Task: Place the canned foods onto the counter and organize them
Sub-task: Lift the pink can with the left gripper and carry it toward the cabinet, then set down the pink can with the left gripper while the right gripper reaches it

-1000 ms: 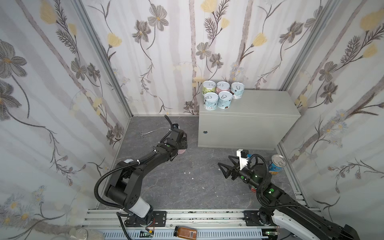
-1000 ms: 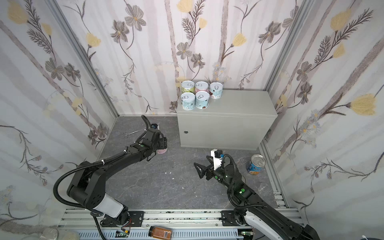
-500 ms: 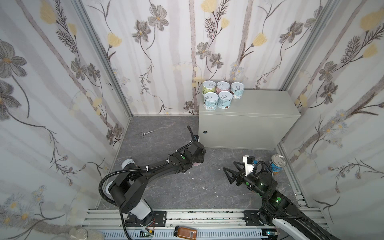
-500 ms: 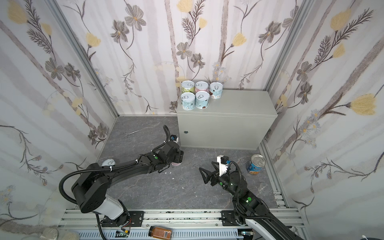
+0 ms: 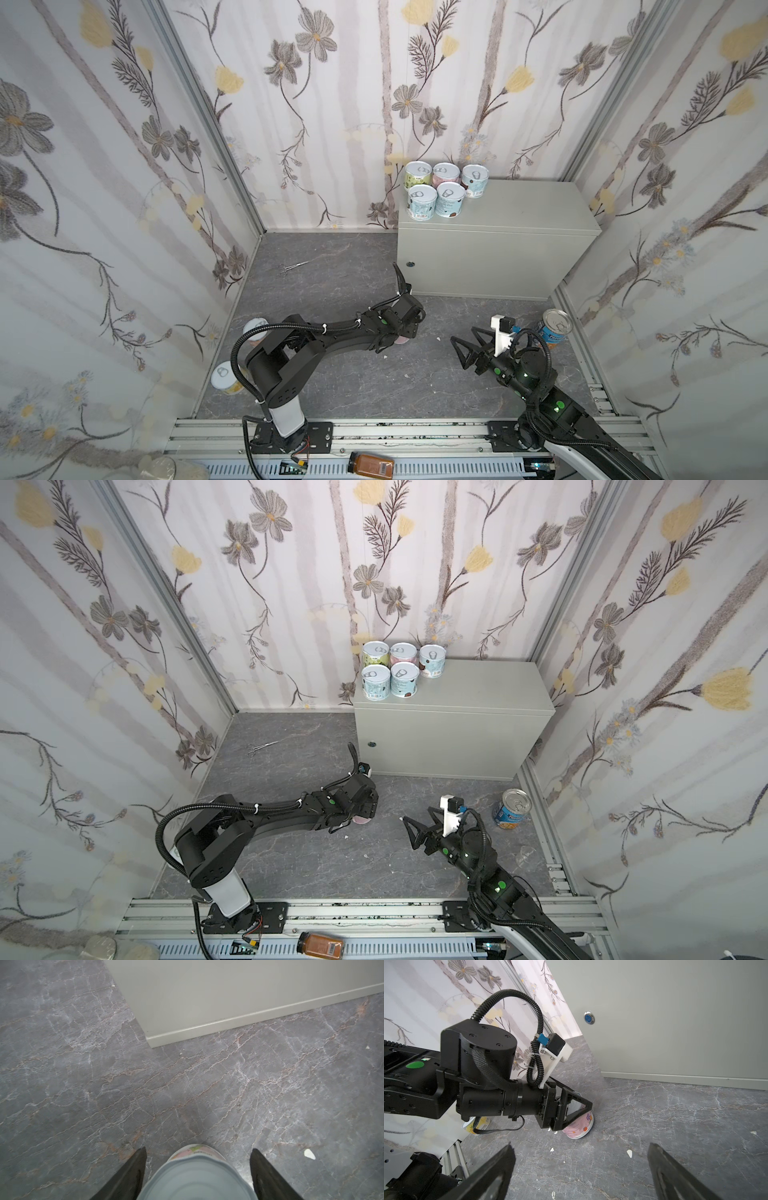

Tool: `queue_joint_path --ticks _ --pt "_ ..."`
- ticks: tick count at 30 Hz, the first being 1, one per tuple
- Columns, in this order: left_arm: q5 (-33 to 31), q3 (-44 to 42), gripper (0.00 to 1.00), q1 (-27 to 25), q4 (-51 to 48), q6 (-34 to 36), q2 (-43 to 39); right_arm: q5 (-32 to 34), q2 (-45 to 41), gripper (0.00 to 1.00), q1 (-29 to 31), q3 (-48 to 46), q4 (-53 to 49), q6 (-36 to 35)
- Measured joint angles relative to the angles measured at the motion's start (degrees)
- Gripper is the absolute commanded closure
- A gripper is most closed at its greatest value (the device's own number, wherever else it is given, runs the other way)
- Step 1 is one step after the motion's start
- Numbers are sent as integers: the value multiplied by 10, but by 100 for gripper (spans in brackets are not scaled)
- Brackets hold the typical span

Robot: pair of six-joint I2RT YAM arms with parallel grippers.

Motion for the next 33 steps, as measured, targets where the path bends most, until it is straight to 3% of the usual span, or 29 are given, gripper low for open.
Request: queue_joint_path --ticks 16,26,33 --pt "-3 -25 0 -6 52 -13 -12 5 38 0 3 9 -2 -14" --pt "-23 -64 0 6 57 -13 -169 28 66 0 53 -17 26 -22" --pt "-26 -120 0 29 46 -17 -294 63 183 0 104 -28 114 -22"
